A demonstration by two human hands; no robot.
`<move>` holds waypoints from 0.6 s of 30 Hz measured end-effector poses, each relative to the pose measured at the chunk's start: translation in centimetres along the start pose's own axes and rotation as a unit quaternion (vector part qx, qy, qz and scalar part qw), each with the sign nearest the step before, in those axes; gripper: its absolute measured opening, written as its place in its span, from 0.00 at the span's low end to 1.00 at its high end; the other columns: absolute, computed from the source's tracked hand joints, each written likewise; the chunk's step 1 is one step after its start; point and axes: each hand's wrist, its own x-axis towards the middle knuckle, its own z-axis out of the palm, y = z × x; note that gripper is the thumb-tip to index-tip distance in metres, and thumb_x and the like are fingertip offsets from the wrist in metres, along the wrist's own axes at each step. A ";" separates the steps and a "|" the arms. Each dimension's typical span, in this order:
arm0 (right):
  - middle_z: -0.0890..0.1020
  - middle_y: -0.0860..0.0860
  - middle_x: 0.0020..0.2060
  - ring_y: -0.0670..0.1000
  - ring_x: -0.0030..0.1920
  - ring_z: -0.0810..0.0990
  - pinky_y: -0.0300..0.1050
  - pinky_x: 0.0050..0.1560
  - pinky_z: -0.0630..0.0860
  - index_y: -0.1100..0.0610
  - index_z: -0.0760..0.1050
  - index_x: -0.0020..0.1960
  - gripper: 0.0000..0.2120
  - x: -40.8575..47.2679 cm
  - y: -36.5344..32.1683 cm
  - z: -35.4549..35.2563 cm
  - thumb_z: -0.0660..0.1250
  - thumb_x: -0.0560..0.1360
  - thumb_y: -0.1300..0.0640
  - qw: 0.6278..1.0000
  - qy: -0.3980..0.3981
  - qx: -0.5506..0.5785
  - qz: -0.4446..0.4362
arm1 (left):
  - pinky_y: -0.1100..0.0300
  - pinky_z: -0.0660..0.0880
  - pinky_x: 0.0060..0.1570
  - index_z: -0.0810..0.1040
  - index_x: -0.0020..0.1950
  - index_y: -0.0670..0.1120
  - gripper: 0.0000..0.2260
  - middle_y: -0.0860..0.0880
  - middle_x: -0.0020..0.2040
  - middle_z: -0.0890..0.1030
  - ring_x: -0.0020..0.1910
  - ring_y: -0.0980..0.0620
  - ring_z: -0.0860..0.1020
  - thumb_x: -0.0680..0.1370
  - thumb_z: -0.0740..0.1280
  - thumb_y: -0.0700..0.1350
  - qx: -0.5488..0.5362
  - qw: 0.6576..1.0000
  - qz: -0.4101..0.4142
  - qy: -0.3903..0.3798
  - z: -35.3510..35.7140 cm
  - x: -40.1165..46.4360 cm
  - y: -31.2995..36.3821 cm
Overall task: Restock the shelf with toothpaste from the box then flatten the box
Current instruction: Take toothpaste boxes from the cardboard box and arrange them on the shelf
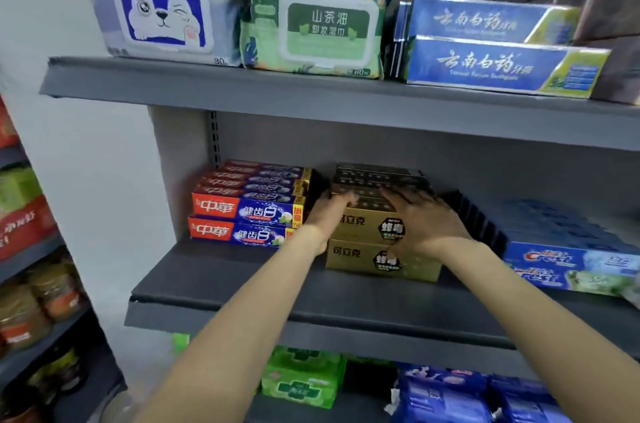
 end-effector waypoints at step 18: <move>0.57 0.49 0.74 0.54 0.74 0.57 0.49 0.71 0.59 0.46 0.49 0.76 0.51 -0.8 2.3 -0.6 0.77 0.63 0.45 0.997 -0.039 0.038 0.063 | 0.46 0.61 0.69 0.56 0.76 0.47 0.34 0.42 0.73 0.63 0.71 0.40 0.63 0.75 0.63 0.59 0.019 0.996 0.053 0.066 2.4 3.1 0.2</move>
